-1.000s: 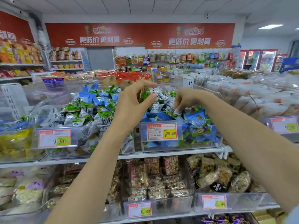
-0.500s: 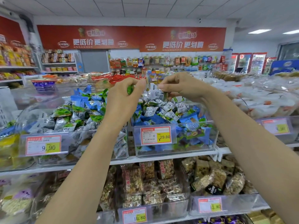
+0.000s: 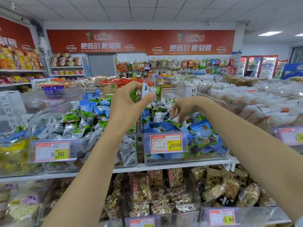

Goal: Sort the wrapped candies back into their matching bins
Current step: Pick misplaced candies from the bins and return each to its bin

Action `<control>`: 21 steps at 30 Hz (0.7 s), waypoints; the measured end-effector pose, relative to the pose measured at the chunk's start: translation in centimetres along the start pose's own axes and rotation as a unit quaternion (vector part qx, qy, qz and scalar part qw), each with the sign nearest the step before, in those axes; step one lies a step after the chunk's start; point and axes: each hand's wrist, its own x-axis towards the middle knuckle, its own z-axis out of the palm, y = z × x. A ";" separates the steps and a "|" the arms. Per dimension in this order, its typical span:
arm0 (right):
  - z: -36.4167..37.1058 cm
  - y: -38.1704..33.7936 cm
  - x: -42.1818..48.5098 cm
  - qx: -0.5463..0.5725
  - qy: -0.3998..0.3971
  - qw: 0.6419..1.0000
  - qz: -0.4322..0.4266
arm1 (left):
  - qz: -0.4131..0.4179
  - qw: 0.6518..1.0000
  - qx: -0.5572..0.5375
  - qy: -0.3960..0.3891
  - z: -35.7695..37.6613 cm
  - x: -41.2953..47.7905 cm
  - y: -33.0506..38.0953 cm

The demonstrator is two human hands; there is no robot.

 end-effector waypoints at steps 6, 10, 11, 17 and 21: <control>-0.6 0.5 -0.1 -0.010 0.031 0.999 -0.004 | -0.013 1.000 -0.013 0.002 -0.3 0.0 -0.8; -1.9 -0.2 -0.7 0.116 0.094 0.985 -0.083 | -0.016 1.000 -0.024 0.002 -0.7 0.1 -0.9; -1.9 -0.6 -0.5 0.131 0.097 0.981 -0.100 | -0.012 1.000 -0.024 0.002 -0.9 0.1 -0.9; -0.4 -2.8 1.5 0.168 0.008 0.979 -0.114 | -0.014 1.000 -0.022 0.000 -1.4 -0.3 -1.0; -0.2 -3.9 1.6 0.141 -0.008 0.985 -0.097 | -0.018 0.999 -0.027 -0.008 -2.0 -0.5 -1.0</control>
